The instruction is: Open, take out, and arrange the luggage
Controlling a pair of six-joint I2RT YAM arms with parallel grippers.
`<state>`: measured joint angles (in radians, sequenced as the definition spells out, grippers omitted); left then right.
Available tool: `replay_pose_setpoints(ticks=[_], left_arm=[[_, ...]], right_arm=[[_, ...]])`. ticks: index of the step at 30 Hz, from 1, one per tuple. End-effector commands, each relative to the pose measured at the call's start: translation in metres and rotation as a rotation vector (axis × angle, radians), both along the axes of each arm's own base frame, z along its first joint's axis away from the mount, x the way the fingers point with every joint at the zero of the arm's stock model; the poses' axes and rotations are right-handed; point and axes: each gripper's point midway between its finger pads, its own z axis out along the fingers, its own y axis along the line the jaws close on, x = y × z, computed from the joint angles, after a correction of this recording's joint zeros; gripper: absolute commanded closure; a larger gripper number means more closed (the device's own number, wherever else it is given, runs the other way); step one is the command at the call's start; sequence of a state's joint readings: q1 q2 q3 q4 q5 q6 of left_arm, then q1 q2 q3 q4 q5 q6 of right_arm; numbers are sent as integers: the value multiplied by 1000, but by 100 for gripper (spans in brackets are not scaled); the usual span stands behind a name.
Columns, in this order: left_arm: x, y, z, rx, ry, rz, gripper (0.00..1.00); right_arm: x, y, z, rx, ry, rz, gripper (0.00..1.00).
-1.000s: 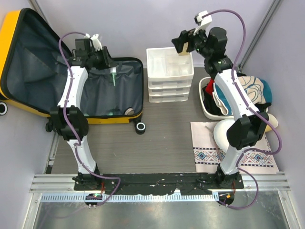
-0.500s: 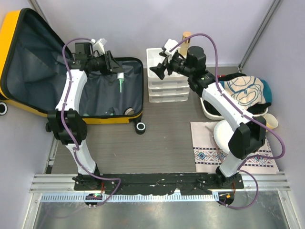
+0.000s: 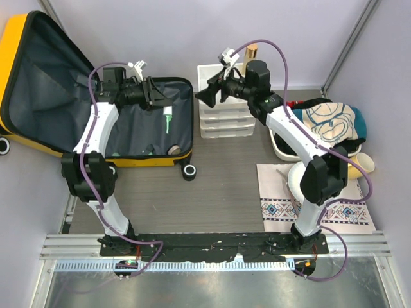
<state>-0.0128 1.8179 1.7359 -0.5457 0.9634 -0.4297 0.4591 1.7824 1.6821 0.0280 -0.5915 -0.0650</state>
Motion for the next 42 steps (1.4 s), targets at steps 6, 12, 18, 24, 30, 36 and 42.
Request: replay_pose_setpoints(ticks=[6,12,18,24,30,36,42], left_arm=[[-21,-30,44,-85,-111,-67,100],[-18,-47,51,-148,-99,-72,100],[-14,-49,61,-177,-124,-61,100],[-14,-53,65,-190,-141,-65,100],[-12,-56,71,-219,-161,-46,100],[-13,-62,81,-236,-225,-49,100],[-11,-62,82,-255,-250,-44,100]], right_arm=[[-8,36,31,259,278,161,15],[-14,50,22,312,409,256,19],[-22,55,5,263,449,289,19],[-35,63,2,235,448,350,19],[-37,70,-1,236,471,366,21],[-29,75,-6,252,499,357,35],[-27,76,-8,254,512,363,49]])
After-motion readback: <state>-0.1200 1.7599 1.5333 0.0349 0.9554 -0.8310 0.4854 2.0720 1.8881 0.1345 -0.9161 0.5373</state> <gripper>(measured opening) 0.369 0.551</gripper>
